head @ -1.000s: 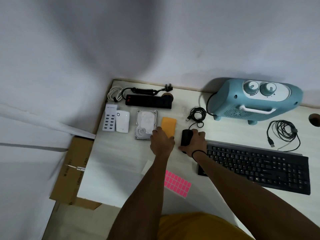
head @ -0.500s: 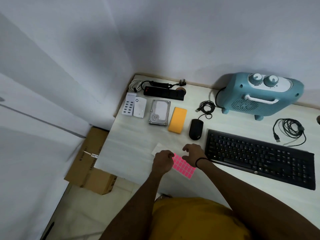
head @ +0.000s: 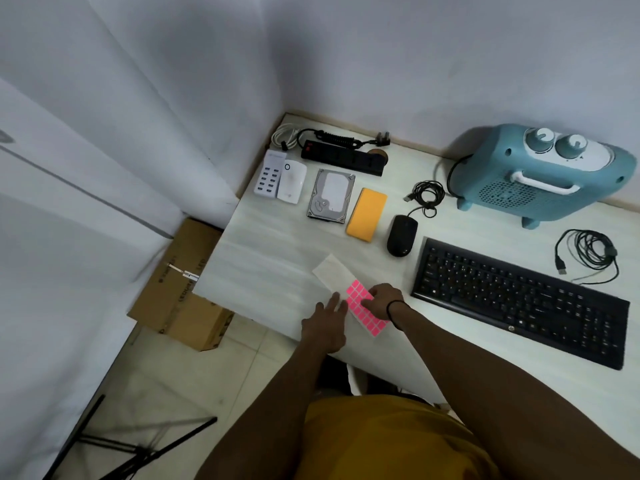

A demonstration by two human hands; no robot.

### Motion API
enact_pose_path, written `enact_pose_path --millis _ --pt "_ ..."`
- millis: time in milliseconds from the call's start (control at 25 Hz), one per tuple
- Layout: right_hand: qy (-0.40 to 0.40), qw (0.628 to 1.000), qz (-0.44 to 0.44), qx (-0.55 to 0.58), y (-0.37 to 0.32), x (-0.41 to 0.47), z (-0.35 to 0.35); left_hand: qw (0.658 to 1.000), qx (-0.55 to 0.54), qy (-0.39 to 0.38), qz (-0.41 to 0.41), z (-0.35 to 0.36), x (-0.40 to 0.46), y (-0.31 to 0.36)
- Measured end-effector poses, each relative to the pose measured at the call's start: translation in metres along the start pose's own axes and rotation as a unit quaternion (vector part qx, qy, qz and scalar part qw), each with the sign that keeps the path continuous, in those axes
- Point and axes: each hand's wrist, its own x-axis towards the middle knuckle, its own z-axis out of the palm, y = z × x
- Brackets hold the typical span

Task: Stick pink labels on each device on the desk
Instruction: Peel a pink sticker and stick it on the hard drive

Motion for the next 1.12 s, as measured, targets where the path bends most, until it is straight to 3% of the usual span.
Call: enact_pose_path --millis 120,160,200,280,320,440,480,560,640,680,920,1120 --pt "-0.001 0.998 0.009 0.070 0.012 -0.004 0.010 0.978 -0.159 0.132 -0.021 0.015 0.002 -0.001" --pt "-0.003 0.992 0.012 0.129 0.012 -0.005 0.009 0.942 -0.271 0.184 -0.074 0.010 0.002 0.000" --pt "-0.007 0.980 0.016 0.200 0.009 -0.005 0.005 0.884 -0.401 0.204 -0.128 0.000 0.002 0.000" --pt "-0.026 0.948 0.017 0.316 0.000 -0.010 -0.006 0.744 -0.628 0.159 -0.164 -0.020 -0.001 0.003" --pt "-0.036 0.935 0.014 0.353 -0.003 -0.016 -0.012 0.699 -0.690 0.130 -0.138 -0.028 -0.003 0.007" --pt "-0.058 0.917 -0.010 0.394 -0.008 -0.032 -0.025 0.654 -0.736 0.157 -0.073 -0.045 -0.014 0.023" --pt "-0.038 0.924 -0.025 0.379 -0.011 -0.035 -0.028 0.644 -0.743 0.171 -0.068 -0.050 -0.016 0.025" --pt "0.102 0.951 -0.079 0.280 -0.023 -0.041 -0.036 0.625 -0.758 0.178 -0.060 -0.065 -0.019 0.024" --pt "0.258 0.938 -0.157 0.171 -0.037 -0.048 -0.043 0.625 -0.758 0.181 -0.043 -0.075 -0.018 0.019" --pt "0.294 0.924 -0.192 0.150 -0.041 -0.053 -0.048 0.630 -0.755 0.178 -0.028 -0.077 -0.018 0.020" --pt "0.307 0.909 -0.247 0.137 -0.040 -0.068 -0.064 0.656 -0.739 0.147 0.047 -0.089 -0.025 0.036" --pt "0.319 0.901 -0.247 0.160 -0.031 -0.071 -0.074 0.710 -0.679 0.170 0.082 -0.090 -0.022 0.039"
